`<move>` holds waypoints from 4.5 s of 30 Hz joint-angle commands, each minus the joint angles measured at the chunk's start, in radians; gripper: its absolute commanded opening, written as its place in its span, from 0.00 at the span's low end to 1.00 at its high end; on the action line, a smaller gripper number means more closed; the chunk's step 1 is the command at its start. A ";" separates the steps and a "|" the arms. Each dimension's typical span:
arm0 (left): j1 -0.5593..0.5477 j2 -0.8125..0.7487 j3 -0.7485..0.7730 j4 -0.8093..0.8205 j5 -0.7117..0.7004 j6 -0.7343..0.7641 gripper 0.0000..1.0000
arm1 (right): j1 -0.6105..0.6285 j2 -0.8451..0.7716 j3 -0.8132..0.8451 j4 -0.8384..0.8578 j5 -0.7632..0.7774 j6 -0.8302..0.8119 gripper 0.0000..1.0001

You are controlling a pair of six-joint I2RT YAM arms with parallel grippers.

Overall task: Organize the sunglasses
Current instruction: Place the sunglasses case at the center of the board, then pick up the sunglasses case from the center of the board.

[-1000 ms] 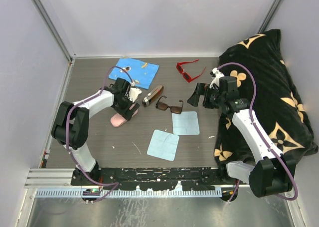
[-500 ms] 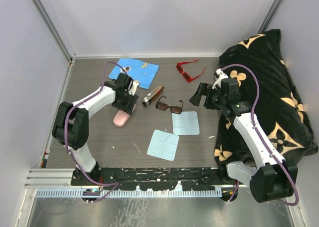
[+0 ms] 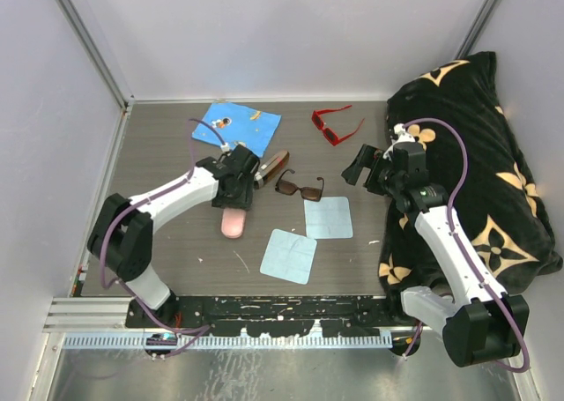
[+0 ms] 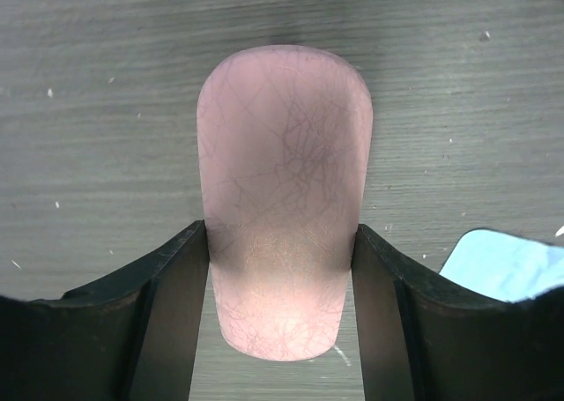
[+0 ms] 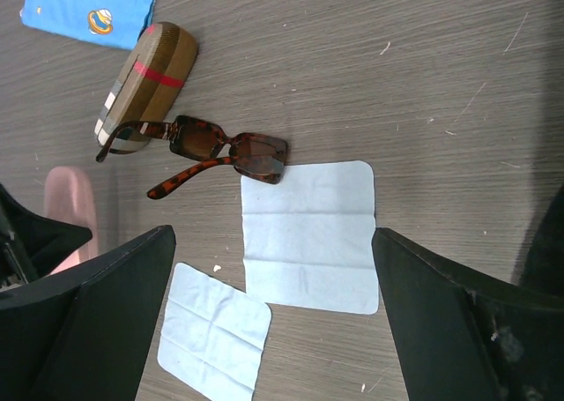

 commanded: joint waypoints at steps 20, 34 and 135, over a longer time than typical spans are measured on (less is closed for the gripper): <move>-0.004 -0.054 -0.110 0.077 -0.054 -0.383 0.81 | 0.006 -0.031 0.002 0.018 0.033 0.017 1.00; 0.012 -0.314 0.069 -0.063 -0.024 -0.290 0.98 | 0.006 -0.053 0.053 -0.041 0.109 -0.017 1.00; 0.165 -0.835 0.373 -0.144 -0.121 -0.160 0.98 | 0.892 1.106 0.870 -0.200 0.528 0.626 0.83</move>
